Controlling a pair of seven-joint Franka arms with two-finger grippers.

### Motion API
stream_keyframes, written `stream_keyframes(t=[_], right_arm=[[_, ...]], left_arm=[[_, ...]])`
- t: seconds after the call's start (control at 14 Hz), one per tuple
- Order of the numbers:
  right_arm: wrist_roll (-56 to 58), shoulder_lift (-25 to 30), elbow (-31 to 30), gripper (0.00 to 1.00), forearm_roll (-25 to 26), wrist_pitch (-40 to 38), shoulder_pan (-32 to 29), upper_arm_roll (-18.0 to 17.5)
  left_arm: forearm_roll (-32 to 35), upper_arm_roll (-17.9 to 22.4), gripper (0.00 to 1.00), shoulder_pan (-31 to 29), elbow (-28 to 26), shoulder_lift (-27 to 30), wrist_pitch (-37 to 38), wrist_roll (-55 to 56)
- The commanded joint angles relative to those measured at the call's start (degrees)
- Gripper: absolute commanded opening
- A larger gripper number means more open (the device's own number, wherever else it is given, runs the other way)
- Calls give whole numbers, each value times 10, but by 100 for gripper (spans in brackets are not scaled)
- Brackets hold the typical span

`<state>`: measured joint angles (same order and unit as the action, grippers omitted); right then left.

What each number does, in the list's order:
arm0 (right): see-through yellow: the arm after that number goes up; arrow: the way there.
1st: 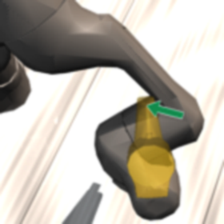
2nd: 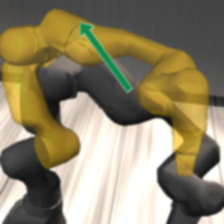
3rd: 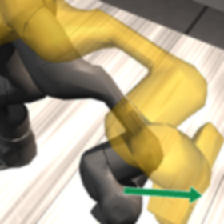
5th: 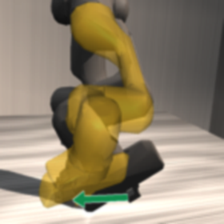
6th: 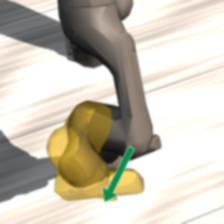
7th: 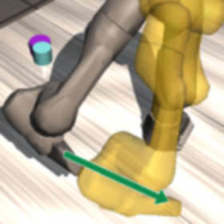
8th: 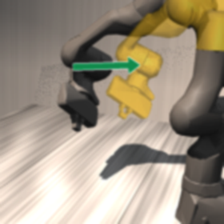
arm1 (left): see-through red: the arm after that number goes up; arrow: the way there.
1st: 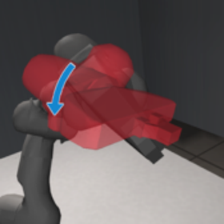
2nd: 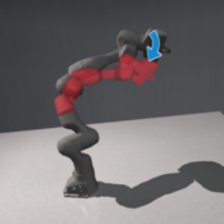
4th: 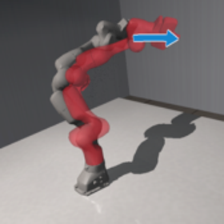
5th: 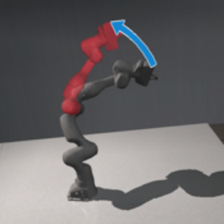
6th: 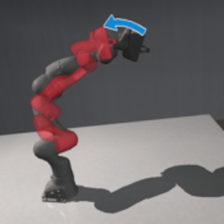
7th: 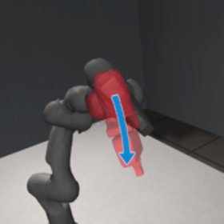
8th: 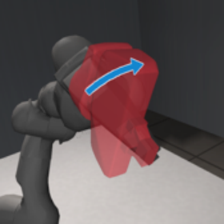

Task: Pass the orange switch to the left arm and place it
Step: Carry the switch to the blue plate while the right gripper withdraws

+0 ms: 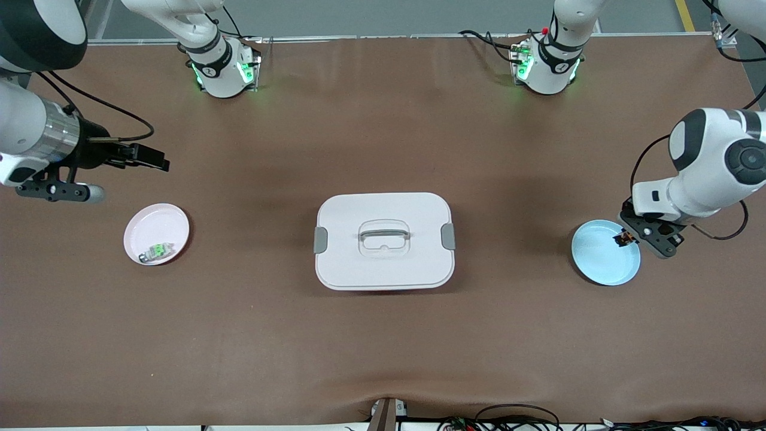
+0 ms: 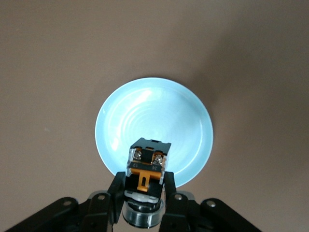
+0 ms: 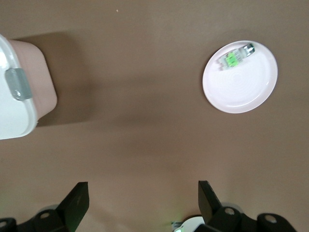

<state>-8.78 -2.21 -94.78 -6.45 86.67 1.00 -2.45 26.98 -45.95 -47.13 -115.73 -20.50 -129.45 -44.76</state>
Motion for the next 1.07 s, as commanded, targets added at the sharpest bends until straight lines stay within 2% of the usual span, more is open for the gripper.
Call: stream_keyframes(t=[0.0,0.28,0.5,0.71,1.0], right_arm=[[34,71,-84,100,22,39,-26,-10],[47,97,-103,100,28,39,-63,-10],[88,107,-115,100,28,49,-90,-10],[88,103,-86,100,32,46,-91,-9],[83,84,-31,100,32,37,-92,-10]], left_arm=[[53,-6,0,-5,15,-52,-18,-49],[145,-3,0,-12,10,-103,-45,-56],[164,-2,0,-22,9,-136,-66,-57],[166,8,0,-23,12,-165,-70,-57],[206,9,0,-22,14,-181,-86,-57]])
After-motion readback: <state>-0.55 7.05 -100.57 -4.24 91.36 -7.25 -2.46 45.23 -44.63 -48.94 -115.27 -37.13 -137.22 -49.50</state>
